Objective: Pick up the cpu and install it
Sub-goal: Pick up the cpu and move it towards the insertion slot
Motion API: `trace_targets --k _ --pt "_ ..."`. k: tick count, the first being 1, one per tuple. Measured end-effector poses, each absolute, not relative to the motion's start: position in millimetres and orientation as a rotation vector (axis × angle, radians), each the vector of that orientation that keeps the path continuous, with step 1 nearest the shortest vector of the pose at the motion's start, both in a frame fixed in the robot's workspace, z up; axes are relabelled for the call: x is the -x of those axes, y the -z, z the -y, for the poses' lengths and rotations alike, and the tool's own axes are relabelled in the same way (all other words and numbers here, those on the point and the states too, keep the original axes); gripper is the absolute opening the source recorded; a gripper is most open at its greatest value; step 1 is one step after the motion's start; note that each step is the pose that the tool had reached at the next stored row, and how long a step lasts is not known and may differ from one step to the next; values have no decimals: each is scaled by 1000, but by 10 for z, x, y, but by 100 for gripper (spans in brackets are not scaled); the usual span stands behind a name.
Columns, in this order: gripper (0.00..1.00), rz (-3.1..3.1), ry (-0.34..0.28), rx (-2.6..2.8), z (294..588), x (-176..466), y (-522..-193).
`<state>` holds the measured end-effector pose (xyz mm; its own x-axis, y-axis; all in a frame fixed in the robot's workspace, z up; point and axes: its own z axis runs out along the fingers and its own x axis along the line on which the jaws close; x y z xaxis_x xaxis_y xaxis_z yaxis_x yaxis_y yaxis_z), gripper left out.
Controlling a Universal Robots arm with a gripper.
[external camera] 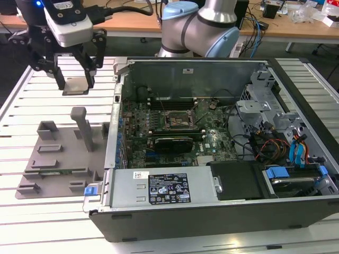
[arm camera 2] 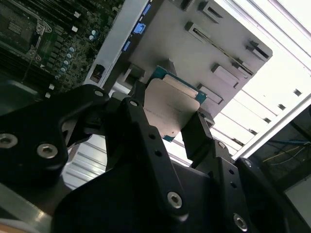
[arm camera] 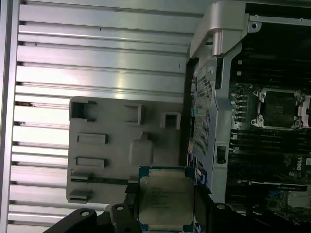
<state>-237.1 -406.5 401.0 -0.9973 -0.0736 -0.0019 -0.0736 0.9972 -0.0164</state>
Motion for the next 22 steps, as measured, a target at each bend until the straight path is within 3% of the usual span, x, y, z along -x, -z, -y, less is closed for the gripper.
trace_targets --k 22 --pt "55 -3137 28 116 4064 1822 -4011"
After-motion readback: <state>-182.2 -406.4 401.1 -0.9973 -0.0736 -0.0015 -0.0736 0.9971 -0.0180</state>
